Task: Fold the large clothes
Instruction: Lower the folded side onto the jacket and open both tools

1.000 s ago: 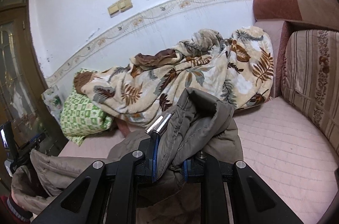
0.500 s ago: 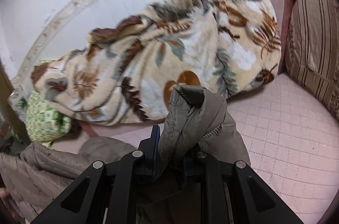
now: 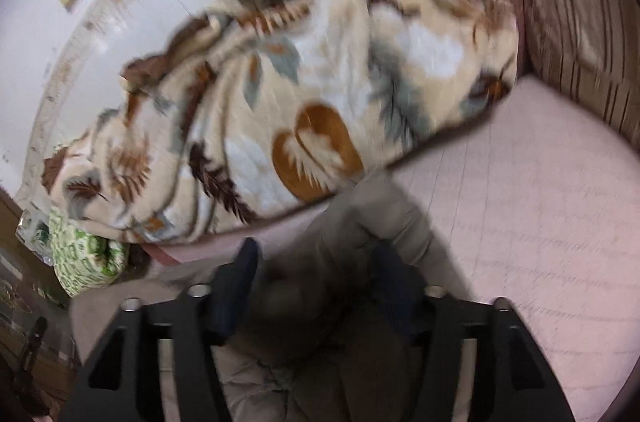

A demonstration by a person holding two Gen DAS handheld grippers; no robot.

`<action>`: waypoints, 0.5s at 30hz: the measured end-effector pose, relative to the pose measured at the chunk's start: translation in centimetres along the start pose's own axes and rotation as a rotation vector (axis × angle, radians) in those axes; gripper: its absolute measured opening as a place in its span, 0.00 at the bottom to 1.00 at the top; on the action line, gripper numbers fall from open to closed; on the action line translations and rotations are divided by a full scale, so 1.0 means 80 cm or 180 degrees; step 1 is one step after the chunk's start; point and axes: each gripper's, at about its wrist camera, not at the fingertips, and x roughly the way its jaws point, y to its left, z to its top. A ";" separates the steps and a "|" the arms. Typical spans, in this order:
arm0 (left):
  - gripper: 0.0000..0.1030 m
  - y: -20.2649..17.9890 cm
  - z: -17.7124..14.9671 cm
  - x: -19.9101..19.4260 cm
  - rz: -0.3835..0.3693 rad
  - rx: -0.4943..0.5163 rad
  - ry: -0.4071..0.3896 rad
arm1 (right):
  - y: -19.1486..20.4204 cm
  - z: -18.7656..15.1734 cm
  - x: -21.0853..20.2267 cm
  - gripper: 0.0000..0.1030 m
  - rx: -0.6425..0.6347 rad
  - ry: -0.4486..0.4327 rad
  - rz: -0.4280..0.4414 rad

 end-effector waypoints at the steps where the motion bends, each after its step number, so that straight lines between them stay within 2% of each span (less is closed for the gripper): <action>1: 0.22 -0.013 -0.005 0.001 -0.0137 0.0037 0.0064 | 0.001 0.003 -0.015 0.66 -0.0042 -0.0026 0.0058; 3: 0.22 -0.038 -0.016 0.007 -0.0368 0.0116 0.0213 | 0.016 -0.001 -0.032 0.65 -0.0270 -0.0038 0.0100; 5: 0.22 -0.068 -0.031 0.022 -0.0546 0.0245 0.0426 | 0.040 -0.019 -0.041 0.65 -0.0667 0.0032 0.0121; 7: 0.22 -0.087 -0.045 0.036 -0.0477 0.0343 0.0511 | 0.062 -0.048 -0.035 0.65 -0.1013 0.0198 0.0130; 10: 0.22 -0.101 -0.066 0.073 -0.0414 0.0399 0.0756 | 0.074 -0.088 -0.009 0.65 -0.1387 0.0365 -0.0096; 12: 0.22 -0.103 -0.081 0.104 -0.0388 0.0389 0.0968 | 0.068 -0.108 0.017 0.65 -0.1460 0.0511 -0.0233; 15: 0.22 -0.108 -0.094 0.134 -0.0379 0.0490 0.1110 | 0.049 -0.119 0.056 0.65 -0.1425 0.0698 -0.0349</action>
